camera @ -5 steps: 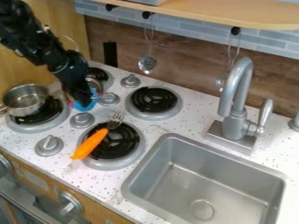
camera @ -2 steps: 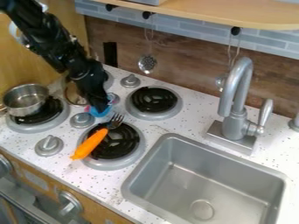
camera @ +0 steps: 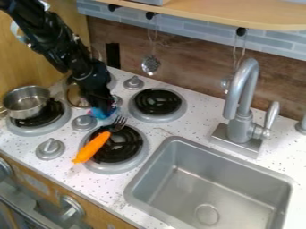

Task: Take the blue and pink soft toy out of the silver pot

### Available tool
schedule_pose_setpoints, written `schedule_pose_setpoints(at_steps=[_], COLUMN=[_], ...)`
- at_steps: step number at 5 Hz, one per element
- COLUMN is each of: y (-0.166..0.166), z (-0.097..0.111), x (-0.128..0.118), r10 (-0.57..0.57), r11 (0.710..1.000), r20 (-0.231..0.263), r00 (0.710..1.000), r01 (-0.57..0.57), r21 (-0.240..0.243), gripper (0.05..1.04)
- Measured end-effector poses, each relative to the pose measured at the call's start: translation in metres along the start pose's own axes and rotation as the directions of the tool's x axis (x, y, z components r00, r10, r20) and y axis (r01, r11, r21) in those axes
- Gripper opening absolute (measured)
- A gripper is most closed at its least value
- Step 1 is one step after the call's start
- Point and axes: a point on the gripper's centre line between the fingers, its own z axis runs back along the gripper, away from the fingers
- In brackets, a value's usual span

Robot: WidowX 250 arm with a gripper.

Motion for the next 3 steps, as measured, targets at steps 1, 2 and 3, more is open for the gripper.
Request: schedule_pose_setpoints(at_steps=[1, 2, 3], y=[0.001, 0.008, 0.02], z=[0.01, 0.043, 0.08], x=[-0.006, -0.005, -0.008], r10=[0.014, -0.019, -0.001], r11=[1.0, 1.0, 0.999], r20=[0.015, 0.053, 0.139], r00=[1.0, 0.998, 0.99], r01=[-0.014, 0.018, -0.004], r21=[-0.024, 0.008, 0.033], gripper=[1.016, 1.01, 1.01])
